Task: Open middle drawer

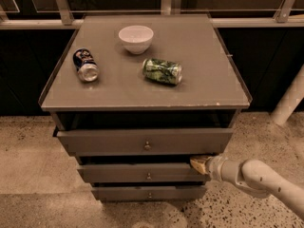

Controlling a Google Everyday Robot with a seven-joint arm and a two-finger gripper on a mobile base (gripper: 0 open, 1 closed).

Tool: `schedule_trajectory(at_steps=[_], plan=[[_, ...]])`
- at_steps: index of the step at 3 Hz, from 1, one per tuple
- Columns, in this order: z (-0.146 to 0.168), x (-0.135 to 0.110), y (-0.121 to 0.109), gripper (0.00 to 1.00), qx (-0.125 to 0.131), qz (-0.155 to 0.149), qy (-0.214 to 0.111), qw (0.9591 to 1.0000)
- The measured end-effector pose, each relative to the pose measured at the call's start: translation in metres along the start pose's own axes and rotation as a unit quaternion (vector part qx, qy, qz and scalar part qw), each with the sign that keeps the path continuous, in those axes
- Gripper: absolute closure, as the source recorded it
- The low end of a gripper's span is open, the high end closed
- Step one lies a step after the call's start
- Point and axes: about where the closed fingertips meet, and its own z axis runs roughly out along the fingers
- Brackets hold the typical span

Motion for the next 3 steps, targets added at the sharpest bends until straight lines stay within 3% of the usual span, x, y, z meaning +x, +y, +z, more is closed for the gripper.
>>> schedule_trajectory(at_steps=[2, 3], plan=[[-0.008, 0.012, 0.017, 1.00, -0.021, 0.015, 0.033, 0.9991], [-0.001, -0.013, 0.012, 1.00, -0.023, 0.017, 0.020, 0.9994]])
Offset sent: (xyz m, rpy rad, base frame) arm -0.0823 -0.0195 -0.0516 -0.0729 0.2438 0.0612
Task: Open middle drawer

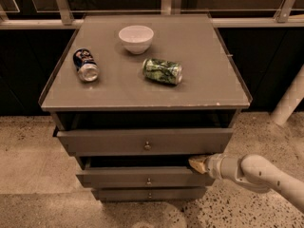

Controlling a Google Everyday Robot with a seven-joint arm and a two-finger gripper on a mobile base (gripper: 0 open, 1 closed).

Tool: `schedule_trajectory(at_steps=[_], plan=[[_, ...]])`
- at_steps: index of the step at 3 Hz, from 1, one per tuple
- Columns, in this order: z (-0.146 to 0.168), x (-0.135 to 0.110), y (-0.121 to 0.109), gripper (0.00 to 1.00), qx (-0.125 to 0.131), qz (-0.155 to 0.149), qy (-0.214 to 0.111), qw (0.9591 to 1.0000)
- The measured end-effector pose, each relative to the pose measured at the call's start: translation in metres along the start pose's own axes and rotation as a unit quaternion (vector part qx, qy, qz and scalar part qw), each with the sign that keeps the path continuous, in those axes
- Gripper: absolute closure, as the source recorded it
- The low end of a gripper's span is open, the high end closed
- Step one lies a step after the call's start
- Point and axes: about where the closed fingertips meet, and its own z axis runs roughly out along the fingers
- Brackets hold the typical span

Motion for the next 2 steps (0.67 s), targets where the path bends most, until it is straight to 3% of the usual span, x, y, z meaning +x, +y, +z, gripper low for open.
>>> schedule_trajectory(at_steps=[2], plan=[[0.0064, 0.0050, 0.0003, 1.00, 0.000, 0.003, 0.009, 1.0000]])
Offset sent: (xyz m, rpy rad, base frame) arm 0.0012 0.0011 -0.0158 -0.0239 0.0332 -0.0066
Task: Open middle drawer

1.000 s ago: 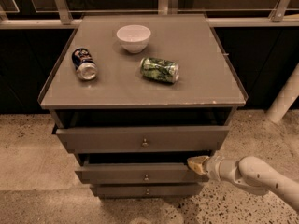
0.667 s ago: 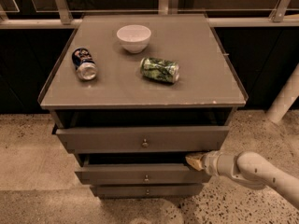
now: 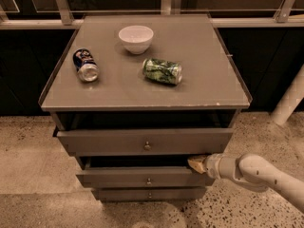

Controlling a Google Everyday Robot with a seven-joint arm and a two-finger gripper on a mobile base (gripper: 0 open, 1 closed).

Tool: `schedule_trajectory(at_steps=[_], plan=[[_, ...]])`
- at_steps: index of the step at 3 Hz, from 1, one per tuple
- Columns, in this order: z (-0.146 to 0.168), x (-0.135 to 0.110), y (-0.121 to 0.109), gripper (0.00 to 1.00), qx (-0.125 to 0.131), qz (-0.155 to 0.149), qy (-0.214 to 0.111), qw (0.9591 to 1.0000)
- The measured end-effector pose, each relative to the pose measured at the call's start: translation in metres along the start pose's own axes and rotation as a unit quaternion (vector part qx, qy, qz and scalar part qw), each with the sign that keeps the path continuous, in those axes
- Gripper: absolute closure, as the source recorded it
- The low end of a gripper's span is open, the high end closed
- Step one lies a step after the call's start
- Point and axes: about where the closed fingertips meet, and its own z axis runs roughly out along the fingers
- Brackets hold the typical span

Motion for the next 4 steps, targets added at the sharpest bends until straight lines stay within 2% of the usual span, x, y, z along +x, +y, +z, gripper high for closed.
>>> schedule_trajectory(at_steps=[2, 4], plan=[[0.009, 0.024, 0.003, 1.00, -0.015, 0.018, 0.033, 0.9992], [-0.004, 0.028, 0.008, 1.00, -0.020, 0.035, 0.041, 0.9984]])
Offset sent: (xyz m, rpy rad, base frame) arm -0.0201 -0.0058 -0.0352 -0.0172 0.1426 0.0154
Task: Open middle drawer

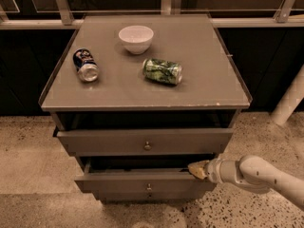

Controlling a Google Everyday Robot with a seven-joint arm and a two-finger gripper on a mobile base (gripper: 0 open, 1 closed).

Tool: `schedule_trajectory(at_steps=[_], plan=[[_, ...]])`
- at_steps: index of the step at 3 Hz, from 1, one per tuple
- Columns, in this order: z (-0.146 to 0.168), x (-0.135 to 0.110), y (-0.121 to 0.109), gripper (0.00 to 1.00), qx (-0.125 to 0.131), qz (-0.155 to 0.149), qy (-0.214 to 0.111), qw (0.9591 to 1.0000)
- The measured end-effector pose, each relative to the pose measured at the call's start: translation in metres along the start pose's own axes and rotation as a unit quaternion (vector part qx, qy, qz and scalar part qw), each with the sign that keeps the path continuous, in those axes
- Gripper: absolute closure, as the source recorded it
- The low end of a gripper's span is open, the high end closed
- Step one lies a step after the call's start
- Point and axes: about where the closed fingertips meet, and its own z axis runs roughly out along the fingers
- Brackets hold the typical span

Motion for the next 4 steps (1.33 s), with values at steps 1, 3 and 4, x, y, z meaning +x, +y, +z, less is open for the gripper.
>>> schedule_trajectory(at_steps=[1, 3, 4], plan=[[0.002, -0.001, 0.001, 1.00, -0.009, -0.001, 0.004, 1.0000], [-0.005, 0.011, 0.010, 1.00, -0.015, 0.001, 0.039, 0.9991], [-0.011, 0.034, 0.023, 1.00, -0.017, 0.014, 0.038, 0.9990]])
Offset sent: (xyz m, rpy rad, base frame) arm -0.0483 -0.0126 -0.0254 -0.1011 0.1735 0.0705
